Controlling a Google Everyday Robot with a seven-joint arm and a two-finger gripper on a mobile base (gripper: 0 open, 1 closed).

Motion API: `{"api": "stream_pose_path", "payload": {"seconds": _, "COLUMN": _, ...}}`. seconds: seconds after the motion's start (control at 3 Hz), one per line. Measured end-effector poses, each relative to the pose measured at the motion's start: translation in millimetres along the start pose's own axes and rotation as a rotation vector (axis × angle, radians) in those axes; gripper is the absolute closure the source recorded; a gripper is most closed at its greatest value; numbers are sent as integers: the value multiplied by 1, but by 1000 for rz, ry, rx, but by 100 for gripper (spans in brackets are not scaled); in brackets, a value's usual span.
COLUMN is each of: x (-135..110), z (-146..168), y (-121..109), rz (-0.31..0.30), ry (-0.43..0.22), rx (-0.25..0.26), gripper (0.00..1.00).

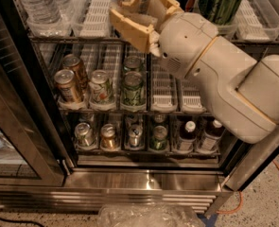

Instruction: Pick redbull can from top shelf of fridge

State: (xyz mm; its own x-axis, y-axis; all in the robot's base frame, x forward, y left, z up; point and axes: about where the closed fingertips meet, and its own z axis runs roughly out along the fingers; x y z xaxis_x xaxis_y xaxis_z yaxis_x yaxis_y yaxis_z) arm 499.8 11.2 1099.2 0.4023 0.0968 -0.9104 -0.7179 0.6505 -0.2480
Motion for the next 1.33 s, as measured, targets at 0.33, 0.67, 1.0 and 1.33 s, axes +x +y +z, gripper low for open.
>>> {"api": "stream_pose_path", "payload": {"seconds": 0.33, "x": 8, "z": -21, "y": 13, "rz": 42, "ry": 82, "rx": -23, "gripper": 100}}
{"api": "stream_pose_path", "payload": {"seconds": 0.67, "x": 21, "z": -37, "y": 22, "rz": 76, "ry": 169, "rx": -37, "gripper": 100}}
{"api": "stream_pose_path", "payload": {"seconds": 1.0, "x": 34, "z": -52, "y": 28, "rz": 103, "ry": 248, "rx": -34, "gripper": 100}}
{"api": "stream_pose_path", "payload": {"seconds": 1.33, "x": 34, "z": -52, "y": 28, "rz": 103, "ry": 248, "rx": -34, "gripper": 100}}
